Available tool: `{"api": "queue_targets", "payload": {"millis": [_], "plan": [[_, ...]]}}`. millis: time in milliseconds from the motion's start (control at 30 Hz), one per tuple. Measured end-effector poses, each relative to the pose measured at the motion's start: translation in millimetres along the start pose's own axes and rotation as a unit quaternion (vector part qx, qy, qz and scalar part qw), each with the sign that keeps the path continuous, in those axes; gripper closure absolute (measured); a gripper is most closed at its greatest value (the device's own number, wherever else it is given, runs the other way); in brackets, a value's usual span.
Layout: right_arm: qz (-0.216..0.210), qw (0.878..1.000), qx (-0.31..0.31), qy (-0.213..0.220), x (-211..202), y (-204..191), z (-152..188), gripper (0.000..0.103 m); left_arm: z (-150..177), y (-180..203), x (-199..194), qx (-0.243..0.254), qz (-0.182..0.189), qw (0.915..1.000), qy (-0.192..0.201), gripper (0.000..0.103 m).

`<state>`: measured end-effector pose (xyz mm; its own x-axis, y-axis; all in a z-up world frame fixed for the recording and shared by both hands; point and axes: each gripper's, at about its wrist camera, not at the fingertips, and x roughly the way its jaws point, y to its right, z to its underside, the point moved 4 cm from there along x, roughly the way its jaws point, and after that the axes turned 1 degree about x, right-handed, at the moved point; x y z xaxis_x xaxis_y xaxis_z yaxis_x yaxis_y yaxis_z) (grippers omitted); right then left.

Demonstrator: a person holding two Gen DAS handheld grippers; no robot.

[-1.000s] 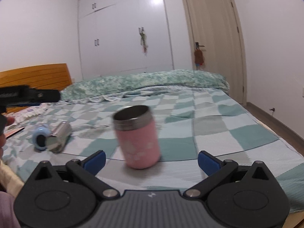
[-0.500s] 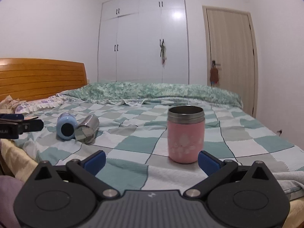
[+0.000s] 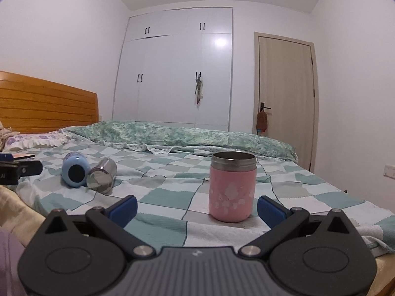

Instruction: Flip cup upright

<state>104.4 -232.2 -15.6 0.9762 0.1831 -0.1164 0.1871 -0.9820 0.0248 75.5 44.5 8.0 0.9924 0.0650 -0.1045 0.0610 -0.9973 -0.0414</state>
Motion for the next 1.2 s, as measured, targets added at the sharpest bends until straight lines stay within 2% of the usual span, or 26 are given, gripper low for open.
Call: {"api": "queue_targets", "payload": {"millis": [1200], "plan": [[0.001,1.0,-0.001,0.004,-1.2,0.9,0.8,0.0,1.8,4.4,-1.9,0.003,0.003,1.0,0.005,0.0]]}}
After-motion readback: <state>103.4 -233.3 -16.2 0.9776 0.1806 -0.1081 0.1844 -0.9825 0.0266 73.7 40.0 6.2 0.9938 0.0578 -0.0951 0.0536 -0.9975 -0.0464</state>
